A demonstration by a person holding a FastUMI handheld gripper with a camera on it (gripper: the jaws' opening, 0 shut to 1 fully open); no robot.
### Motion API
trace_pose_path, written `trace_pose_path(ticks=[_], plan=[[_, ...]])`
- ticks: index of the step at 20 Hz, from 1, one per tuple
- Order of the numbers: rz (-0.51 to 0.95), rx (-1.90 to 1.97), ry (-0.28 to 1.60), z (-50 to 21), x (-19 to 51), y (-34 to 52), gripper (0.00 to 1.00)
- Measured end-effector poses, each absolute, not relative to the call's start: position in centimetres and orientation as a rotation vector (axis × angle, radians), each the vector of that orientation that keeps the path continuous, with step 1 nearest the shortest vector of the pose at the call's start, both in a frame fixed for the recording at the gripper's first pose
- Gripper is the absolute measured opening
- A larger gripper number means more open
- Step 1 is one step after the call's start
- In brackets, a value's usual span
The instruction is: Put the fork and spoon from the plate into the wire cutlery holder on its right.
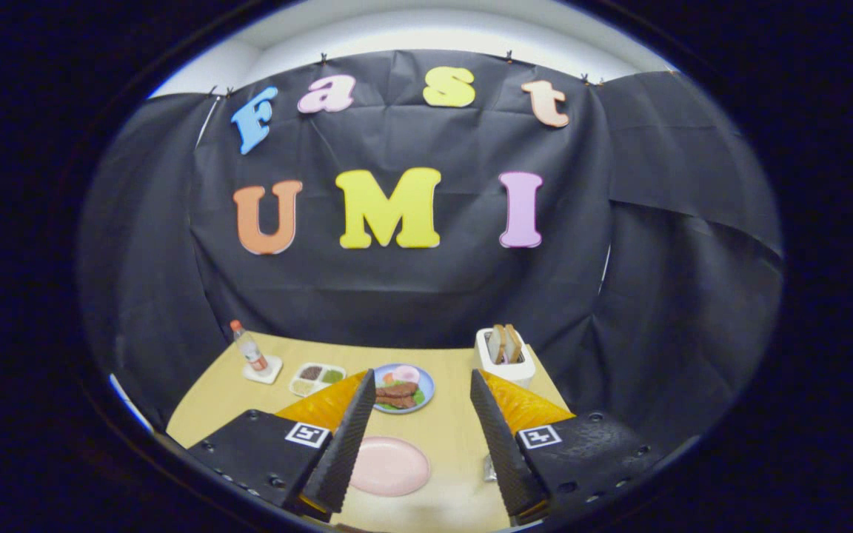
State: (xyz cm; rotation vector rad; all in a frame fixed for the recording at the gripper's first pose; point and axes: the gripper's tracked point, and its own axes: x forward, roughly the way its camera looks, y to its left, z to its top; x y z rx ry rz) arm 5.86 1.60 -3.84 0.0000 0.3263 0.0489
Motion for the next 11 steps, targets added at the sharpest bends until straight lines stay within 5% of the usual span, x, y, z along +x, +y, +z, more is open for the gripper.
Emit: trace_pose_path(ticks=[5,11], plan=[[0.065,-0.032,0.173,1.1,3.8,2.9,0.96],[0.051,-0.043,0.029,4.5,2.3,3.4,0.96]])
